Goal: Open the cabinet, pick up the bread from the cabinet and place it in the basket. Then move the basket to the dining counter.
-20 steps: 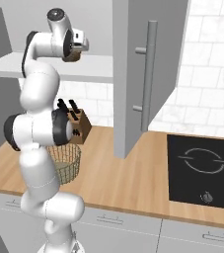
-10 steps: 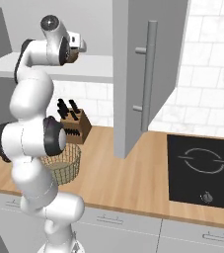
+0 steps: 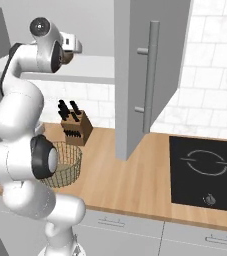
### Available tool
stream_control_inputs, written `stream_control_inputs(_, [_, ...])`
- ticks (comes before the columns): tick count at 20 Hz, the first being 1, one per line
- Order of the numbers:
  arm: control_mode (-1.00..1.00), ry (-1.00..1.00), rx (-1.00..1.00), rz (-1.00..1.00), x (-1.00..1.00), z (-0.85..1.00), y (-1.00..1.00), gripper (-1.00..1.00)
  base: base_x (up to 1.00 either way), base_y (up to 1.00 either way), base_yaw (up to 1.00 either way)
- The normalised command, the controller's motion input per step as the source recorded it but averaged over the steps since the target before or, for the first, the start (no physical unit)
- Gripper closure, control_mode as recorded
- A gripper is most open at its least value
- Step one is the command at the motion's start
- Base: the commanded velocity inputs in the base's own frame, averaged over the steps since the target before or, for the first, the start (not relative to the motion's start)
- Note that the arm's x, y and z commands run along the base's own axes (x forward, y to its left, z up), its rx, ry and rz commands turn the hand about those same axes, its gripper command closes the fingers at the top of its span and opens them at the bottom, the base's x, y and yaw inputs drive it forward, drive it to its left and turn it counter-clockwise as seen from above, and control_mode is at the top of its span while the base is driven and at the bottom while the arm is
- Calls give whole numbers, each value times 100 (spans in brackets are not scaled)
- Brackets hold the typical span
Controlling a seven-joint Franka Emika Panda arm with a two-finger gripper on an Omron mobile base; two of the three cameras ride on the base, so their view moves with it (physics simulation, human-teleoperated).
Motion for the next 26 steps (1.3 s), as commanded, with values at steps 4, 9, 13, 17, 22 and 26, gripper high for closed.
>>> stream_control_inputs(4, [-100,20,0,-1,-100,24,-20,100,0,0,0])
stream_control_inputs(9, [-100,13,-2,1,-100,-55,-47,100,0,0,0])
stream_control_inputs(13, [-100,12,-10,1,-100,-100,-23,100,0,0,0])
stream_control_inputs(17, [-100,31,-15,0,-83,-100,-2,100,0,0,0])
stream_control_inputs(22, [-100,36,-5,1,-16,-99,16,100,0,0,0])
stream_control_inputs(26, [-100,23,14,4,32,-100,29,100,0,0,0])
